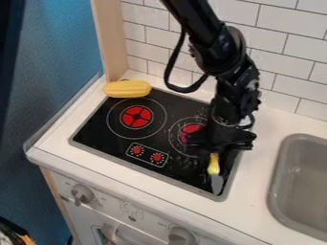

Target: Put the yellow knife in the left burner

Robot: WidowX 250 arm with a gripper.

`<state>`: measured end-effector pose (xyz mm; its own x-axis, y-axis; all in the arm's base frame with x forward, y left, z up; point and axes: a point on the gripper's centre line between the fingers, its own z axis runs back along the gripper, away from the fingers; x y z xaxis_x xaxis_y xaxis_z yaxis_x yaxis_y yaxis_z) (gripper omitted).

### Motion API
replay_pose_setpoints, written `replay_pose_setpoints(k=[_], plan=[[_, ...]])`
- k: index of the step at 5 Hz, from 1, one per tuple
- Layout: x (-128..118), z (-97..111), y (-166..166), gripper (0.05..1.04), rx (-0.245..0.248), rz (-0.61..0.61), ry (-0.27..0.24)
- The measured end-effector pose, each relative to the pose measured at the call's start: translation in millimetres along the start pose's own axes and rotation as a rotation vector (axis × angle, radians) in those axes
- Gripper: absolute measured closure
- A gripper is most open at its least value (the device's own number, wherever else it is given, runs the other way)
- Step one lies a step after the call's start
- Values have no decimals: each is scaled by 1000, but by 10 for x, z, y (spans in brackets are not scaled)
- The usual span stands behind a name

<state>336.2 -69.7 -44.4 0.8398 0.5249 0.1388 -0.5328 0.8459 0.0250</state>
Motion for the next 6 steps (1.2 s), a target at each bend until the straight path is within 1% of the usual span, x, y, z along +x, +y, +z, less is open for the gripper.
replay_pose_setpoints(k=[1, 2, 3, 4, 5, 6], plan=[[-2, 4, 6, 676, -5, -6, 6], [48, 175, 98, 676, -26, 16, -17], [134, 482, 170, 676, -113, 57, -47], [344, 842, 535, 676, -174, 251, -69], [614, 839, 881, 676, -138, 494, -54], [898, 735, 1276, 676, -69, 736, -86]])
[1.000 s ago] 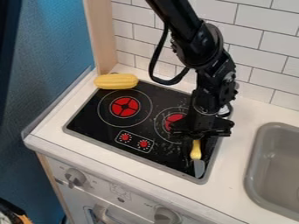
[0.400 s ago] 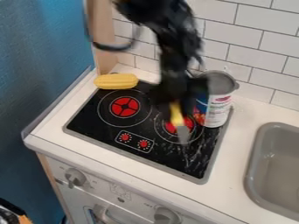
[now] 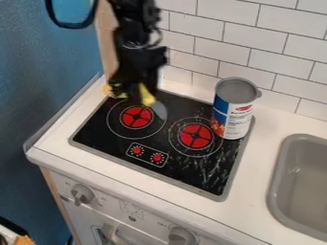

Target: Put the yellow knife in the left burner

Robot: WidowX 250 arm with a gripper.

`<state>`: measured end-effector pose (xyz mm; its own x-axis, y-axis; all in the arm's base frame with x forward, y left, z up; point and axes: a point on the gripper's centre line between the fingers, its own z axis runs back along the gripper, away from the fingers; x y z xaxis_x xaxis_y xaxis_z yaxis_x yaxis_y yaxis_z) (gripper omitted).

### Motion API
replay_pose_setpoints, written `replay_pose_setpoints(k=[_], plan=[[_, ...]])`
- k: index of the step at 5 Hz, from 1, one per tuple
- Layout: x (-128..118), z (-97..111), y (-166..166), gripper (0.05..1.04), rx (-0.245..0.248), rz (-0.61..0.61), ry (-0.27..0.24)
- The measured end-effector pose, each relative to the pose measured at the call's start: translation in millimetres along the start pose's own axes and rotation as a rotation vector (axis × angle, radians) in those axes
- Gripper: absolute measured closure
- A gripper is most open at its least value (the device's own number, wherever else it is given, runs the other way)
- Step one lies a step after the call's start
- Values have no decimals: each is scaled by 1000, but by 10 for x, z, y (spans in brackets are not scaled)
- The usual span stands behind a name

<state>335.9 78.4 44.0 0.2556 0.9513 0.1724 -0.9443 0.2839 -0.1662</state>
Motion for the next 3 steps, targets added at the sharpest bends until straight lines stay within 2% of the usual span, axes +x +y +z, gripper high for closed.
replay_pose_setpoints(k=[1, 2, 3], plan=[[231, -150, 139, 676, 84, 116, -34], [375, -344, 229, 676, 142, 178, -37], [368, -585, 251, 676, 154, 173, 20]])
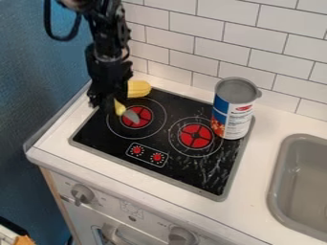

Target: Put the yellow knife in the left burner

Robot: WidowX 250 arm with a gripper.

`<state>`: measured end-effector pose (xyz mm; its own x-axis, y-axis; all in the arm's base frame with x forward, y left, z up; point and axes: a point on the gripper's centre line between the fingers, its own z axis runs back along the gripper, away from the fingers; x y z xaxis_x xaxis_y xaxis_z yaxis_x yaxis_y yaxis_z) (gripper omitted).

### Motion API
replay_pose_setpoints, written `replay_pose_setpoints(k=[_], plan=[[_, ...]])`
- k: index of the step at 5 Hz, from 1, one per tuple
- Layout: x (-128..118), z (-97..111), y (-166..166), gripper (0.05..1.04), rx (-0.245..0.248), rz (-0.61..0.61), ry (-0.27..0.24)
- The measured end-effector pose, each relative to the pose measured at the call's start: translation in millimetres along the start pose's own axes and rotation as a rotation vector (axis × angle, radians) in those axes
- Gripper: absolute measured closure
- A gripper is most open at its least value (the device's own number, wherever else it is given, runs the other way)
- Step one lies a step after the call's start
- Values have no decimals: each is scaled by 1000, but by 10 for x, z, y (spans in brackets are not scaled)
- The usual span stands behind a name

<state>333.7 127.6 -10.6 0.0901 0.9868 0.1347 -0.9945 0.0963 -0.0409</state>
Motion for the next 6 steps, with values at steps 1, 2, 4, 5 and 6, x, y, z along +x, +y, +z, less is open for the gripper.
replay_pose_setpoints(k=[1, 2, 4, 5, 6], plan=[[15, -173, 9, 676, -2, 9, 25], [58, -265, -35, 676, 5, 44, 4], [96, -249, -61, 634, 17, 97, -10], [115, -262, -38, 332, 72, 134, -8], [124, -254, -44, 89, 73, 139, -11]])
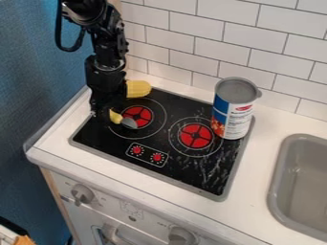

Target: Put the yellow knife in the left burner

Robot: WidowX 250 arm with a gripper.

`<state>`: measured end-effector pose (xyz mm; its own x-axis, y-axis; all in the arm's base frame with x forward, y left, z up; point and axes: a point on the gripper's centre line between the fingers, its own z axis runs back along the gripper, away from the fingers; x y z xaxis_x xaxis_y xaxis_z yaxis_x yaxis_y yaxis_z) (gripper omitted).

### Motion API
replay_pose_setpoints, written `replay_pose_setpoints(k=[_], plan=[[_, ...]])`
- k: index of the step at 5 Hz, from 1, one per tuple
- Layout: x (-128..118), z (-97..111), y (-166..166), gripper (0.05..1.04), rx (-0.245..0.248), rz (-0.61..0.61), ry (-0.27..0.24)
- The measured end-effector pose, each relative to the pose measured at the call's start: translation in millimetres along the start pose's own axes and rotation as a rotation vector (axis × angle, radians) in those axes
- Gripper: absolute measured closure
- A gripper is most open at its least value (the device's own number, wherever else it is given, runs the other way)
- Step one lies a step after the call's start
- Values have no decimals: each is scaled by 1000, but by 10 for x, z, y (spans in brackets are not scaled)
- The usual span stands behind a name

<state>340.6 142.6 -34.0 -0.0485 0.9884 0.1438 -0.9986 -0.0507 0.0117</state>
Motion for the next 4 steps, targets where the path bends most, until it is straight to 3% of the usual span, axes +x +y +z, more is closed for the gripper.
replay_pose_setpoints(k=[1, 3, 4], plan=[[1, 9, 16, 79, 13, -5, -3], [-64, 277, -127, 83, 91, -63, -109], [-105, 398, -141, 83, 94, -71, -108]])
